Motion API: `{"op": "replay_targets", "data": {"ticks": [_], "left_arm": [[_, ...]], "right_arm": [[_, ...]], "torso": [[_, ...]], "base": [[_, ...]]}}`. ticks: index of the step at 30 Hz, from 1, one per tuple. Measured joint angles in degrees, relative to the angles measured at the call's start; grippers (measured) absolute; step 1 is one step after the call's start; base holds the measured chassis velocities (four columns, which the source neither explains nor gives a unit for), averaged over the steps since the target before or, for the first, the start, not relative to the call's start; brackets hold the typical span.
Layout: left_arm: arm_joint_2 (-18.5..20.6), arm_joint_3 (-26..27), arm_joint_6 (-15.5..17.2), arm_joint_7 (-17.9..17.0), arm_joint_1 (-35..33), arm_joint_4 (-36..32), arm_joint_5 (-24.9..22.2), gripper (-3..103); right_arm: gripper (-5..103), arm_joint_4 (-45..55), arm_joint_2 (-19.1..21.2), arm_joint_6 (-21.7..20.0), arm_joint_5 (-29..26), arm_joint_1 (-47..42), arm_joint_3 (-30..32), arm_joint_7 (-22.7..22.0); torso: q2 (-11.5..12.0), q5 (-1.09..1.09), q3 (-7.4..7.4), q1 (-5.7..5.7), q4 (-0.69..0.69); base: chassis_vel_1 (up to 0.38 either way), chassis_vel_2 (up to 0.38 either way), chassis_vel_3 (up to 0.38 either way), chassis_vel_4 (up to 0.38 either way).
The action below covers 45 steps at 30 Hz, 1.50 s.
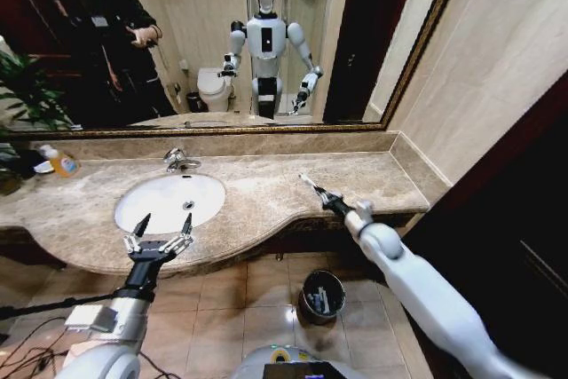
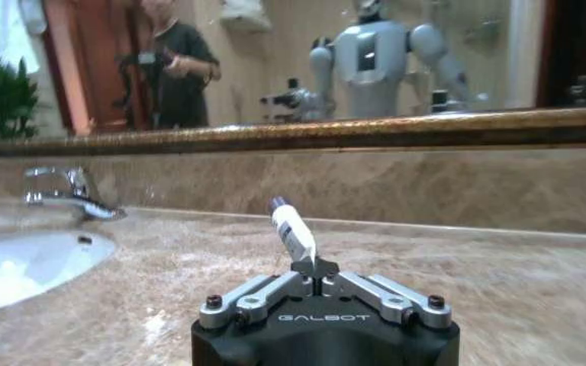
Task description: Pick up the trash from the sink and place it in the trash bin.
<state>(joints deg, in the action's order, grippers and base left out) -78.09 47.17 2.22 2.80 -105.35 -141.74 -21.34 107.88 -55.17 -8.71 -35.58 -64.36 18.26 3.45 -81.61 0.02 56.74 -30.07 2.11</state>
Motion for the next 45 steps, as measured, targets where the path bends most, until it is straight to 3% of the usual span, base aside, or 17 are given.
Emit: {"op": "replay_targets", "data": {"ticks": [4, 7, 12, 15, 18, 24, 34, 45], "left_arm": [[0.0, 0.0, 0.0, 0.0, 0.0, 0.0, 0.0, 100], [0.0, 0.0, 0.0, 0.0, 0.0, 0.0, 0.0, 100], [0.0, 0.0, 0.0, 0.0, 0.0, 0.0, 0.0, 100], [0.0, 0.0, 0.0, 0.0, 0.0, 0.0, 0.0, 100], [0.0, 0.0, 0.0, 0.0, 0.0, 0.0, 0.0, 100], [0.0, 0.0, 0.0, 0.0, 0.0, 0.0, 0.0, 100], [0.0, 0.0, 0.0, 0.0, 0.0, 0.0, 0.0, 100], [0.0, 0.0, 0.0, 0.0, 0.0, 0.0, 0.0, 100]], "right_arm": [[0, 4.3, -2.3, 1.1, 0.4, -9.0, 6.8, 0.8], [0, 6.9, -5.5, 5.3, 2.1, -19.2, 13.0, 1.4], [0, 6.5, -8.1, 9.6, 4.1, -24.5, 15.6, 2.7], [0, 3.4, -11.4, 14.9, 5.9, -29.1, 17.4, 5.2], [0, 1.8, -12.9, 16.6, 6.2, -30.9, 17.6, 6.6], [0, -1.9, -15.1, 17.9, 7.7, -31.3, 16.7, 7.3], [0, -20.8, -20.5, 20.7, 17.2, -22.9, 13.4, 6.4], [0, -32.6, -22.1, 21.8, 18.9, -18.9, 10.1, 5.3]], "torso": [[0.0, -0.01, 0.0, 0.0, -0.01], [0.0, -0.03, 0.0, 0.01, -0.01], [0.0, -0.02, 0.0, 0.0, -0.01], [0.0, -0.02, 0.0, 0.0, 0.0], [0.0, -0.02, 0.01, 0.0, 0.0], [0.0, -0.03, 0.01, 0.0, 0.0], [0.0, -0.02, 0.01, -0.01, 0.0], [0.0, -0.02, 0.01, -0.01, 0.0]], "base": [[0.0, 0.0, 0.0, 0.0], [0.0, 0.0, 0.0, 0.0], [0.0, 0.0, 0.0, 0.0], [0.0, 0.0, 0.0, 0.0], [0.0, 0.0, 0.0, 0.0], [0.0, 0.0, 0.0, 0.0], [0.0, 0.0, 0.0, 0.0], [0.0, 0.0, 0.0, 0.0]]}}
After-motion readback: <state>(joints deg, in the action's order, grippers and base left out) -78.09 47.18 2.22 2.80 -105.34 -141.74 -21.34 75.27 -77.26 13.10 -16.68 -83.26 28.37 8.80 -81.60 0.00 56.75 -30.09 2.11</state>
